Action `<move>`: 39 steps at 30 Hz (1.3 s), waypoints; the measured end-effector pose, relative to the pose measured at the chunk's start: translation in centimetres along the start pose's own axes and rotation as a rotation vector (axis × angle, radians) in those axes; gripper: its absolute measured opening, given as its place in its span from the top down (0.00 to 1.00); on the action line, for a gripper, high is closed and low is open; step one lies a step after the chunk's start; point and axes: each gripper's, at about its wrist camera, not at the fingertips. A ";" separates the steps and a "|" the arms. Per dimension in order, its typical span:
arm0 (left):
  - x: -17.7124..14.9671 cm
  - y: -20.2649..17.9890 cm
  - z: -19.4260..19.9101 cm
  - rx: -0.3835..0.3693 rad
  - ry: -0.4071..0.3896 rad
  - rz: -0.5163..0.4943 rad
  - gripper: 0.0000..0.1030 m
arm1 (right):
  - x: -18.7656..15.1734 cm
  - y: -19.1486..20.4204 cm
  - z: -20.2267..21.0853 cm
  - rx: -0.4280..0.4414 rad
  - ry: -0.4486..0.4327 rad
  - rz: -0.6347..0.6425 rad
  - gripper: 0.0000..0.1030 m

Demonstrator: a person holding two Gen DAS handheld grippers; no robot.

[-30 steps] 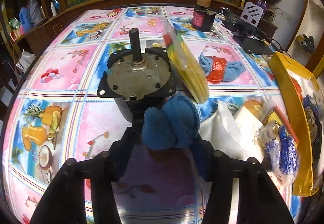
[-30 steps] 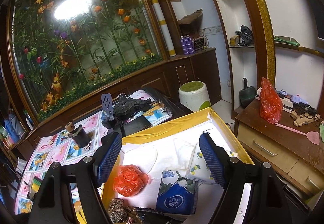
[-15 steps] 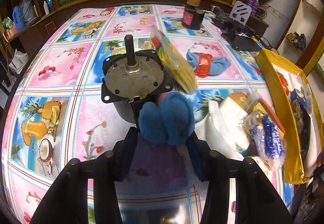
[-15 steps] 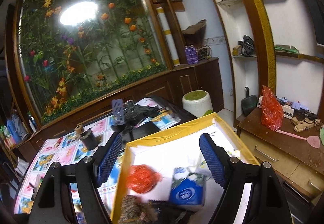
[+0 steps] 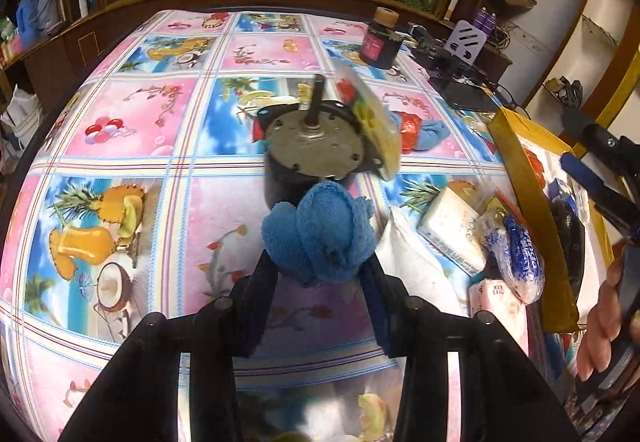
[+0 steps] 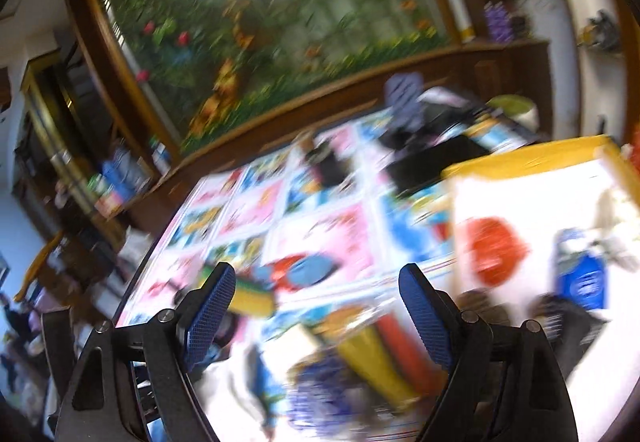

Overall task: Organize soft objects
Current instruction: 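Grasp the clear bag of coloured sticks with the right tool while the left tool holds the blue cloth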

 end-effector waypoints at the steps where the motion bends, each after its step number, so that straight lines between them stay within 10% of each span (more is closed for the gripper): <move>1: 0.0 0.2 0.1 -0.010 0.002 0.007 0.60 | -0.1 0.6 -0.9 0.027 0.031 -0.002 0.15; 5: 0.1 0.6 0.7 -0.027 -0.011 0.021 0.60 | -0.8 4.3 -5.0 0.092 0.165 0.045 0.15; 10: 0.1 1.4 0.7 -0.031 0.000 0.052 0.60 | -3.6 9.4 -8.7 -0.034 0.260 0.421 0.22; 14: 0.1 1.4 0.3 -0.035 0.022 0.057 0.60 | -5.1 10.8 -10.1 -0.093 0.270 0.592 0.43; 20: 0.0 1.5 0.0 -0.030 0.030 0.060 0.60 | -6.2 12.3 -12.3 -0.196 0.245 0.834 0.46; 25: 0.1 1.4 0.0 -0.032 0.034 0.057 0.60 | -6.8 13.4 -13.3 -0.239 0.203 0.965 0.73; 39: 0.1 0.4 1.9 -0.086 -0.051 0.024 0.60 | -4.0 9.1 -6.2 -0.020 0.053 0.513 0.90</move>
Point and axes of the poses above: each gripper's, at about its wrist camera, not at the fingertips, and z roughly against the way its jaws point, y to its left, x to its top, and after that the axes turned 1 degree about x, right-handed
